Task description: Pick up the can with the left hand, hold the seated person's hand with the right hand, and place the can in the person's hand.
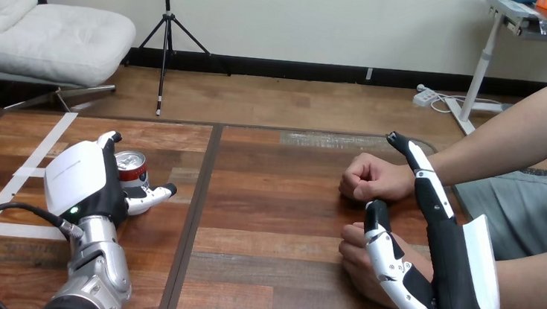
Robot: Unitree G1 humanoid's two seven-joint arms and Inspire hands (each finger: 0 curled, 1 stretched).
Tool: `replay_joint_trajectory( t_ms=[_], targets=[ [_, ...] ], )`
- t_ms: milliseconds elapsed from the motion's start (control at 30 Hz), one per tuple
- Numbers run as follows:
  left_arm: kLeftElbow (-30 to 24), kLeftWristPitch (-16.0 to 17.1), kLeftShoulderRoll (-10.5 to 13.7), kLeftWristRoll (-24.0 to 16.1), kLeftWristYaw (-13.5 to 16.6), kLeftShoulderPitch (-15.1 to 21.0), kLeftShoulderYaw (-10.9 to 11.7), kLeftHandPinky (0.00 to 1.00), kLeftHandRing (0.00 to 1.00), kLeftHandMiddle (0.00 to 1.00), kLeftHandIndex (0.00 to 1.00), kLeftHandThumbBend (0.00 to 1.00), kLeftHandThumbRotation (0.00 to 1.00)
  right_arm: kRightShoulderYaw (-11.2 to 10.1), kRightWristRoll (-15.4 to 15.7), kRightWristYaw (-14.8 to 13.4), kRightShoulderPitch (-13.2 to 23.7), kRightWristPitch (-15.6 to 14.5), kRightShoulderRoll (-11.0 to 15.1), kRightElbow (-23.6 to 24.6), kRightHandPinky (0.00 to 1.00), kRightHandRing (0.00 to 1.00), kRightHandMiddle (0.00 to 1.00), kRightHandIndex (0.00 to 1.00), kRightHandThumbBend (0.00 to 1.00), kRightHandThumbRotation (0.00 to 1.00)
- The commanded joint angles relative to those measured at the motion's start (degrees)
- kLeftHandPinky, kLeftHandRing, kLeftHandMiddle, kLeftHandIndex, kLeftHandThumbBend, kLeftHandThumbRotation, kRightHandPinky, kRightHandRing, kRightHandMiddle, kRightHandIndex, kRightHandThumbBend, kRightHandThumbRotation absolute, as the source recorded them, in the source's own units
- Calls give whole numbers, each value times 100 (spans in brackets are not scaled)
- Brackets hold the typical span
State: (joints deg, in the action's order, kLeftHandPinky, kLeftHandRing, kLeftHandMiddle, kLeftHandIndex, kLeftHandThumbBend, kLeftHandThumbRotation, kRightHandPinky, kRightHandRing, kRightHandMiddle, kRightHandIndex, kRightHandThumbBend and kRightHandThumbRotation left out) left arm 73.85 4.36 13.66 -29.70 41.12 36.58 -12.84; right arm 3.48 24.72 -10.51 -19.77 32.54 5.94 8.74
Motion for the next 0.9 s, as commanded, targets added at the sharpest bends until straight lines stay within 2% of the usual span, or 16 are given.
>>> replay_joint_trajectory(
  t_ms=[0,200,233,433,867],
  targets=[
    [-18,68,170,49,-13,419,17,71,77,81,81,87,35,-76,-12,26,202,1,87,267,96,96,94,91,24,58],
    [-41,300,166,153,22,367,102,64,71,76,78,83,26,-59,-47,48,183,-56,105,322,95,96,94,91,23,59],
    [-43,336,166,170,29,360,109,62,69,74,76,82,21,-57,-49,51,179,-65,108,331,96,96,94,91,24,59],
    [-33,564,162,304,49,331,177,57,63,69,71,80,6,-55,-74,74,169,-85,126,352,96,96,94,91,23,60],
    [24,739,131,464,-5,345,291,51,59,64,66,77,0,-62,11,81,124,-144,131,426,95,95,94,90,24,60]
  ],
)
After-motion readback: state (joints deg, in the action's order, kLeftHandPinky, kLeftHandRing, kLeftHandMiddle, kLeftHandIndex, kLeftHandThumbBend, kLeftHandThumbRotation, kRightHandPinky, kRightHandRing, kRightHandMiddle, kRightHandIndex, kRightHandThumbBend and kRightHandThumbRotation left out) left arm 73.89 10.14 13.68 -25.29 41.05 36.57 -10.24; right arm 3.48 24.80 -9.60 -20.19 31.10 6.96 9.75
